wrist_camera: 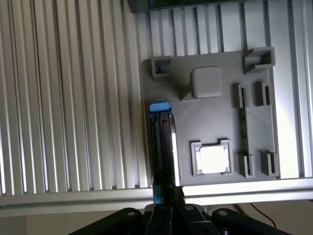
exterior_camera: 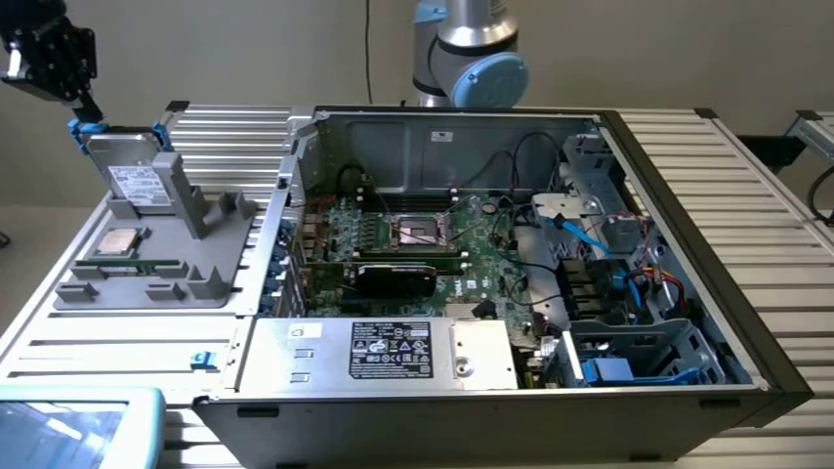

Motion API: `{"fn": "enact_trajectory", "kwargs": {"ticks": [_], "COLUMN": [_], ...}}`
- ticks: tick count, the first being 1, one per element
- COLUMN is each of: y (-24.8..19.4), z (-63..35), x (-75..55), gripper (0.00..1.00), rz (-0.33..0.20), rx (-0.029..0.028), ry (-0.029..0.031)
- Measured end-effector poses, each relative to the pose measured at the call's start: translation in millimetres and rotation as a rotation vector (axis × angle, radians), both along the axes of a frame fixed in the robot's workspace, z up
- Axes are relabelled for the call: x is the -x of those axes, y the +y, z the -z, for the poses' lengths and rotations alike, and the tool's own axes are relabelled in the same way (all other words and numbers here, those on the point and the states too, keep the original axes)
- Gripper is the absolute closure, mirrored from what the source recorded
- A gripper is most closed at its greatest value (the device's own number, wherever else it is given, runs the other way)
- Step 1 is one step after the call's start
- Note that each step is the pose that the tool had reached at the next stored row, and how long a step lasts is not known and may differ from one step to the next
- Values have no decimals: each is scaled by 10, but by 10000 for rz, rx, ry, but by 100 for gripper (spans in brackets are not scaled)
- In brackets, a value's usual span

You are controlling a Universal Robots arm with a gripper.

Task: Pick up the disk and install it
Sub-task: 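Pick up the disk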

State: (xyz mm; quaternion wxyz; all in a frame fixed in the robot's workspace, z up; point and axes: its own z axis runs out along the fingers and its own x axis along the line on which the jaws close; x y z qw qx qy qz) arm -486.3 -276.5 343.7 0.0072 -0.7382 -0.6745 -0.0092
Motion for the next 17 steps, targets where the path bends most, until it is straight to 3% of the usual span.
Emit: {"fn": "enact_trajectory", "kwargs": {"ticks": [17], "y": [0], "z": [8], "x": [18], "gripper": [88], "rz": [0], "rx": [0], "ry": [2]}}
